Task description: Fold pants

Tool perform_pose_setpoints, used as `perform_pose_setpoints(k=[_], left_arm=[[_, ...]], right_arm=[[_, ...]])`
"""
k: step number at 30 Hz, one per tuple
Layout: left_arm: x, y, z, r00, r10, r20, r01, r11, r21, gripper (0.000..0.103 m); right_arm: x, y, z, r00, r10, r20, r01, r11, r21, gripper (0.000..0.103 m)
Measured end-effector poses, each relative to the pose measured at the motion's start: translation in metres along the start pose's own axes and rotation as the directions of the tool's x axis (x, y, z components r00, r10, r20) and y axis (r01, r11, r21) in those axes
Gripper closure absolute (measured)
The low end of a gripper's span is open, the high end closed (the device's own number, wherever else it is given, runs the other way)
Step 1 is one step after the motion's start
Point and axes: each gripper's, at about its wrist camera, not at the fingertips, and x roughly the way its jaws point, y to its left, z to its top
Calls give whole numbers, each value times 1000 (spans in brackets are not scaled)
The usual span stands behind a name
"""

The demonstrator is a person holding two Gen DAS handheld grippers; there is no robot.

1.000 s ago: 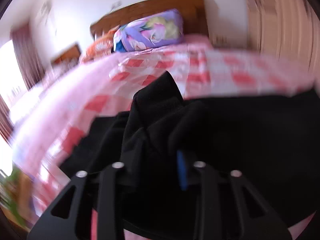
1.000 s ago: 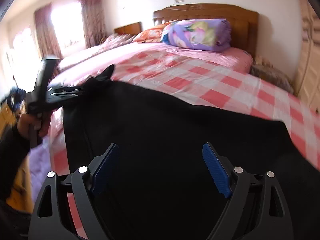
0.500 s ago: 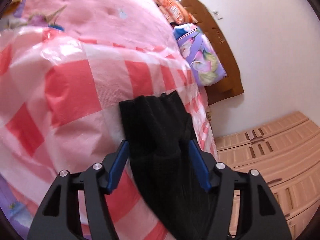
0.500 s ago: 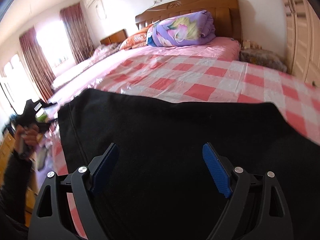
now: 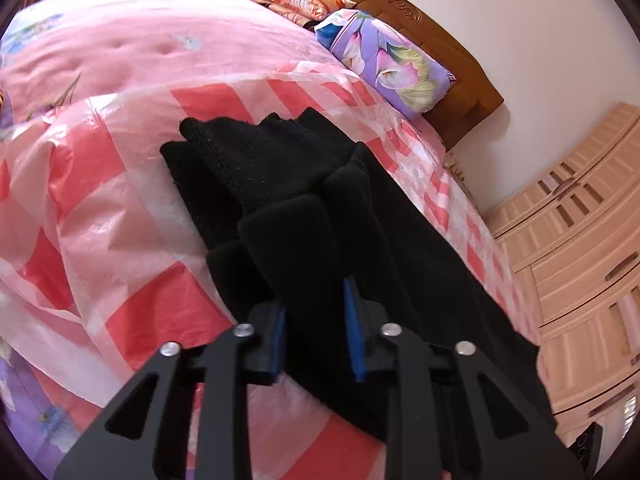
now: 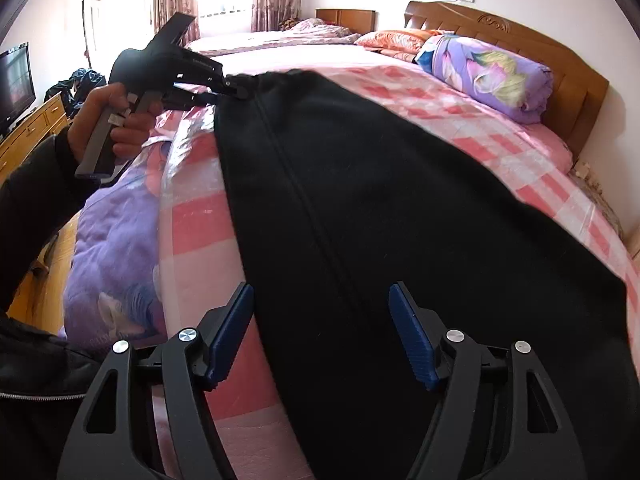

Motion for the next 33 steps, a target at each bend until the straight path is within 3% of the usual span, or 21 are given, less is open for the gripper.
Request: perform_pose_setpoints(k=[1,4,11,14,17,19,20,21,22,23,24,25,26,28,31,33], left_arm=[[-1,3,0,1000,-5,-2,5,1000,0,91],[-3,9,0,1000,-28,-10,28,999,-18,93],[-14,5,0,999,-41,34,42,998,-43,95],[-24,3,-1,997,-62,49,64,997,-49,95],[-7,9,-3,1000,-5,-12,4,999,-49,95],[1,17,-5,999,-22,-29,20,998,-67,91],[-1,19,-4,999,-35,-24,34,997,-70,90],[-3,20,-3,999,-37,-20,35,997,-73,80],[-7,20,-3,999,-33,-8,32,996,-79,62],[-13,18,-3,999,-30,11,31,996,-79,49],[-24,11,-3,999,15,46,-12,998,-61,20],[-34,3,-5,991,90,96,-87,996,-37,12],[-49,-12,-9,968,172,181,-178,984,18,12],[-64,-41,-18,950,194,246,-229,966,122,11],[-70,-88,-44,959,123,254,-193,942,274,6],[-61,-127,-72,974,74,215,-161,893,420,3]], right_arm=[[0,2,-1,1000,-2,-5,2,1000,-7,35],[1,11,-2,1000,-20,-13,19,999,-37,39],[-9,10,0,997,-69,45,71,996,-51,84],[-17,6,-1,998,-12,56,13,1000,-20,84],[-7,10,-6,999,-33,26,34,998,-50,84],[-8,8,-5,999,-23,25,24,999,-37,84],[-10,7,-6,1000,-19,21,20,999,-34,80],[-11,7,-6,1000,-6,5,7,999,-31,76],[-13,7,-5,1000,10,-7,-10,1000,-27,61],[-17,5,-5,999,40,-13,-40,999,-13,37],[-24,0,-5,998,59,5,-59,998,11,29],[-31,-4,-5,998,61,31,-62,998,31,26],[-39,-12,-5,997,59,59,-63,996,63,26],[-55,-43,-6,997,7,82,-20,987,161,26],[-69,-85,-14,984,-175,33,159,947,278,17],[-82,-119,-32,959,-282,-30,272,883,381,16]])
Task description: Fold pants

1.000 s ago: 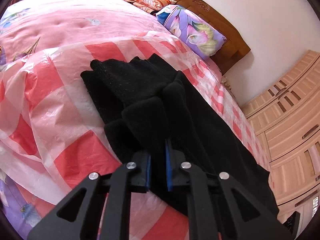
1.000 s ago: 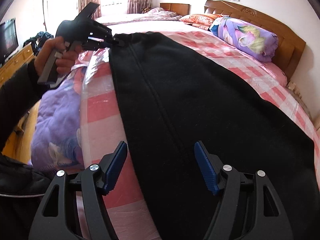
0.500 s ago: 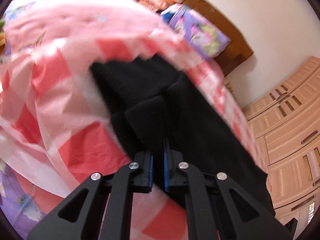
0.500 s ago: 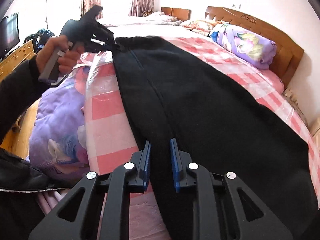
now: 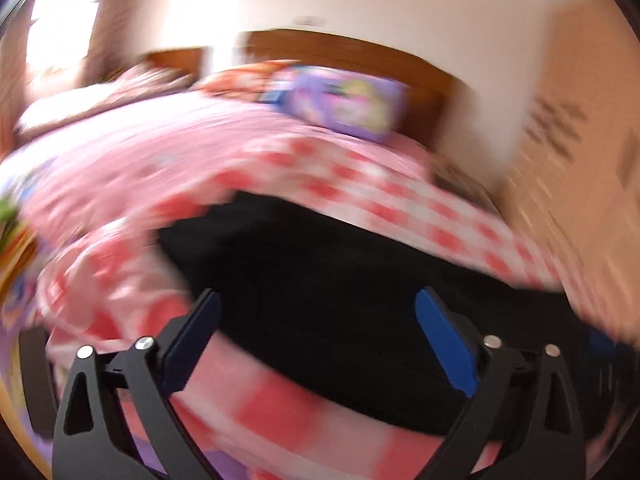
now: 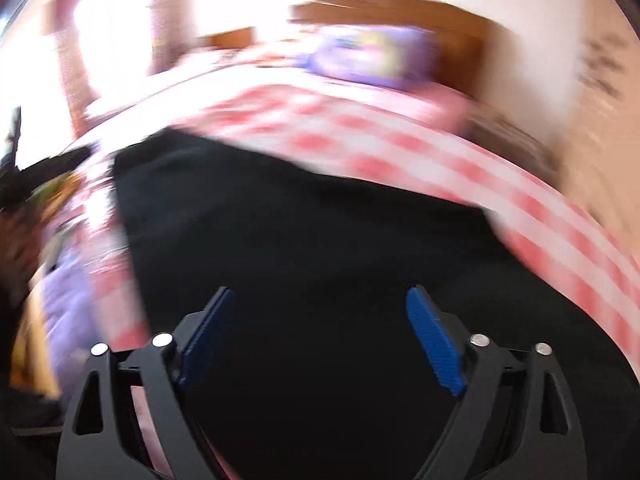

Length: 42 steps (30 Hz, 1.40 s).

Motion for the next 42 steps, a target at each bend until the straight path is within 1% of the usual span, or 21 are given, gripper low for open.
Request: perform_pose_setpoints(k=[2,4,7,8,10,11,14,16,18,20,22,23,25,26,27,29,30,32,34,39,42], left_arm=[[5,-52,-16,999,-42,-31,47,986,159,2],[15,-91,-28,996,-61,-65,76,962,263,2],[40,-136,-51,989,-53,-140,103,920,377,2],[47,-144,-56,985,-50,-165,112,913,392,2],[65,-153,-65,977,-25,-213,112,906,408,2],[72,-155,-67,973,-10,-229,105,908,406,2],[75,-150,-67,967,-31,-251,123,925,359,2],[79,-150,-66,965,-35,-260,129,927,353,2],[78,-147,-64,965,-31,-261,122,932,340,2],[67,-135,-58,970,-45,-238,114,951,287,2],[51,-100,-43,976,-103,-194,129,983,127,2],[48,-86,-38,976,-121,-182,135,989,65,2],[43,-30,-27,977,-165,-137,145,978,-149,2],[43,8,-22,976,-182,-120,143,949,-282,2],[46,41,-20,973,-205,-109,146,905,-398,2],[49,104,-19,968,-247,-47,174,790,-588,3],[50,127,-17,971,-239,-28,168,755,-633,4],[57,168,-8,975,-220,-19,150,724,-674,4],[70,189,-1,969,-243,-47,147,718,-680,8],[101,203,13,952,-285,-113,150,755,-639,11],[114,204,21,944,-302,-131,158,766,-623,11]], right_arm=[[-7,-38,-12,998,-60,-19,61,994,89,16],[-10,-74,-30,987,-143,-75,152,977,147,15],[-6,-118,-63,946,-244,-214,285,940,186,14],[-9,-133,-75,950,-219,-224,270,936,227,14],[-27,-144,-88,968,-169,-185,218,932,289,14],[-39,-147,-93,967,-192,-167,235,927,293,14],[-73,-164,-112,955,-267,-126,294,896,333,11],[-75,-181,-131,939,-302,-166,343,864,368,11],[-74,-186,-140,937,-304,-172,347,864,365,11],[-77,-174,-135,924,-342,-170,380,863,333,11],[-82,-161,-123,925,-358,-126,379,868,320,11],[-86,-151,-116,932,-352,-84,360,877,317,11],[-87,-130,-95,960,-280,-5,269,916,298,11],[-84,-118,-85,970,-244,22,229,935,270,11],[-80,-104,-76,975,-215,47,199,952,232,11],[-65,-71,-53,982,-170,80,158,978,137,11],[-56,-57,-42,987,-139,86,130,986,107,11],[-44,-35,-30,993,-82,89,75,994,75,11],[-31,-6,-17,996,-29,87,27,999,25,11],[-12,48,-5,998,26,62,-19,993,-114,11],[-10,64,-9,999,31,36,-26,991,-128,11]])
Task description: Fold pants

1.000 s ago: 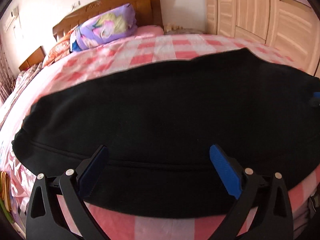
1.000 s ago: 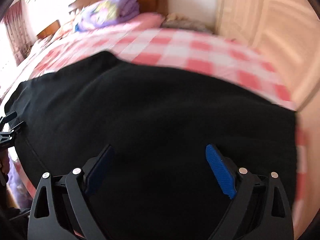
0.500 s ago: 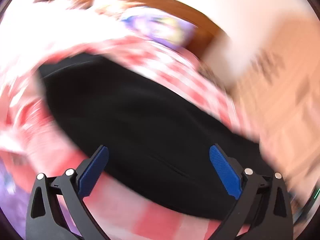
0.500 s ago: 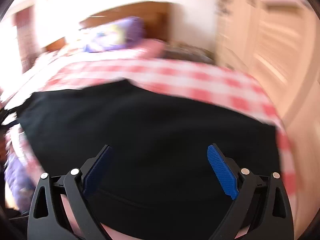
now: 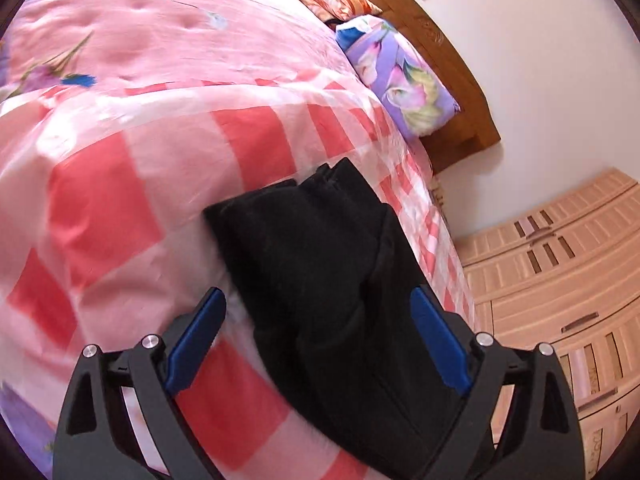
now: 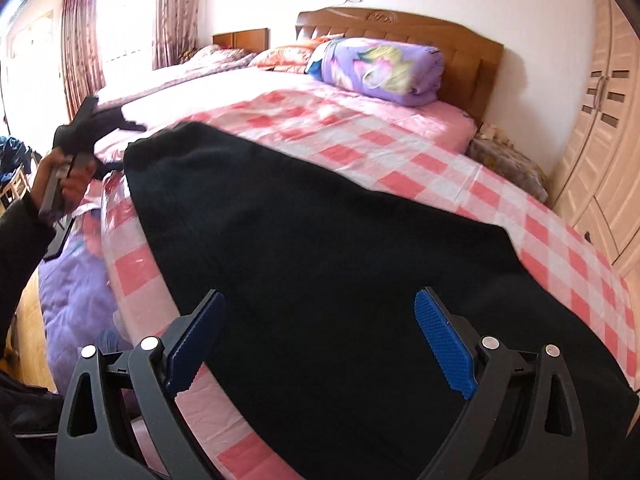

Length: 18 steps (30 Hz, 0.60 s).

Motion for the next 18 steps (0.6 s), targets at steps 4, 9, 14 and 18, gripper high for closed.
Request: perform_pose_setpoints(k=[4,9,14,18], left_arm=[[20,-5,17,1000,12,-25,-11,1000,19,10],[23,-4,14,998,56,-4,-56,997,54,73],[2,-1,7,997,18,74,-22,999,43,91],[-25,-59,-7,979,68,195,-105,977,187,92]], right_arm=[[4,-3,-1,1000,11,-13,-11,999,42,11],[-1,-9,-5,1000,24,5,-24,997,79,11],[12,-9,5,989,148,30,-150,979,139,11],[69,2,8,976,122,-180,-99,987,131,11]])
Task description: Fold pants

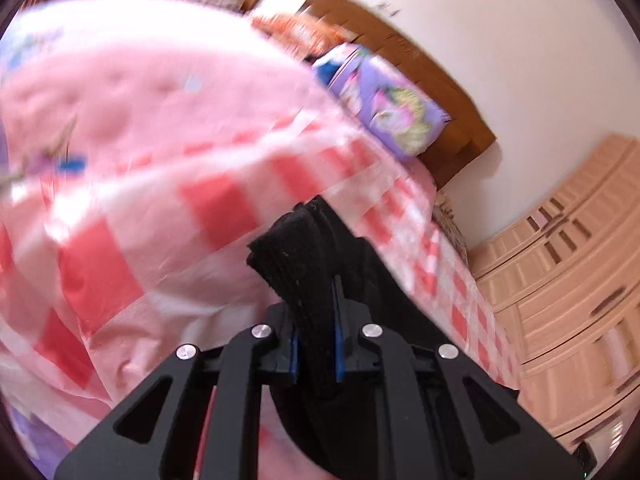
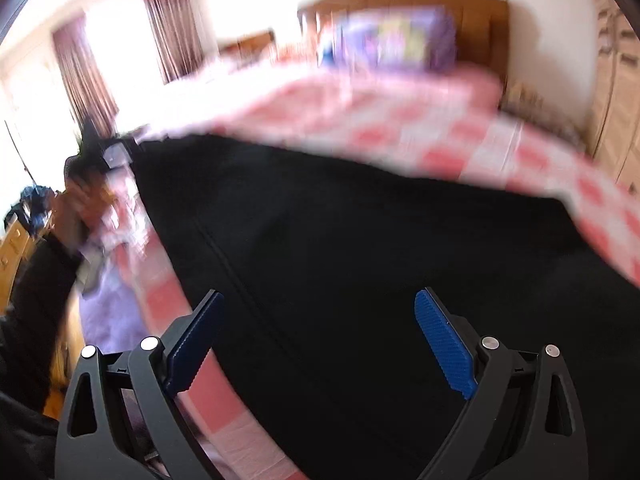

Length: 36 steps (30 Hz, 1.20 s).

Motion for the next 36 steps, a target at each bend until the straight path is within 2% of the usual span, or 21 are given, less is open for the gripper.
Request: perform_pose_setpoints(k=[1,3,5,8,11,14,16,18,20,21,22,23,24,25,27,28,29,32,33,35,36], left_arm=[[-9,-18,1,1000,8,27,-9,999,47,92],[-28,-63,-2,996,20,82,-35,984,177,92],[-43,-107,-12,992,19,124,-56,950,307,91],[-53,-180,-47,987,-1,160,-81,861,501,91],[-46,-246,-112,988,-49,149,-64,741,668,91],[-24,-283,-169,992,-54,112,-49,656,753,91],[0,-302,-218,996,-24,85,-57,567,822,91],[26,-311,-270,996,21,82,-83,448,890,91],[52,-306,-304,997,70,19,-44,367,929,88],[53,-303,-314,998,61,23,-42,321,946,80],[50,-302,-320,999,40,16,-26,284,959,64],[38,-300,-325,998,-15,-56,58,237,970,52],[26,-297,-327,992,-60,-111,121,213,970,24],[12,-293,-328,984,-106,-140,158,187,970,13],[-22,-279,-324,965,-192,-180,207,135,969,13],[-33,-271,-316,959,-214,-186,220,146,965,13],[-39,-264,-307,958,-224,-181,222,175,959,13],[-40,-226,-255,974,-195,-117,185,382,905,13],[-34,-206,-233,986,-154,-70,137,482,866,13],[-24,-169,-200,997,-71,-16,58,641,766,14],[-22,-153,-188,999,-43,-2,31,687,726,14]], right_arm=[[11,0,-2,999,-19,-32,19,1000,-4,9],[13,3,-7,1000,-9,-4,9,1000,-19,5],[6,-2,-8,1000,0,9,0,1000,7,5],[-31,-28,-9,989,33,147,-50,992,112,5],[-66,-64,-16,968,-14,251,-46,972,232,5],[-92,-103,-31,940,-47,337,-86,926,367,5],[-99,-124,-42,934,-42,354,-131,884,450,5],[-96,-137,-50,940,-20,340,-158,858,488,5],[-91,-141,-55,946,-3,323,-170,845,507,5],[-90,-143,-56,946,2,323,-175,844,507,5],[-88,-144,-56,946,9,323,-180,844,505,5],[-85,-145,-55,947,15,322,-185,844,504,5],[-80,-145,-52,947,28,320,-196,841,505,5],[-75,-145,-50,947,46,319,-211,838,504,5],[-71,-139,-48,946,97,308,-244,840,485,5],[-63,-133,-43,947,129,293,-260,843,471,5],[-54,-128,-39,946,164,278,-282,840,464,5],[-32,-113,-26,930,272,246,-359,810,464,5],[-26,-107,-22,929,293,225,-367,803,470,5],[-13,-95,-14,930,329,165,-367,800,475,5],[-4,-86,-8,928,349,131,-369,802,469,6]])
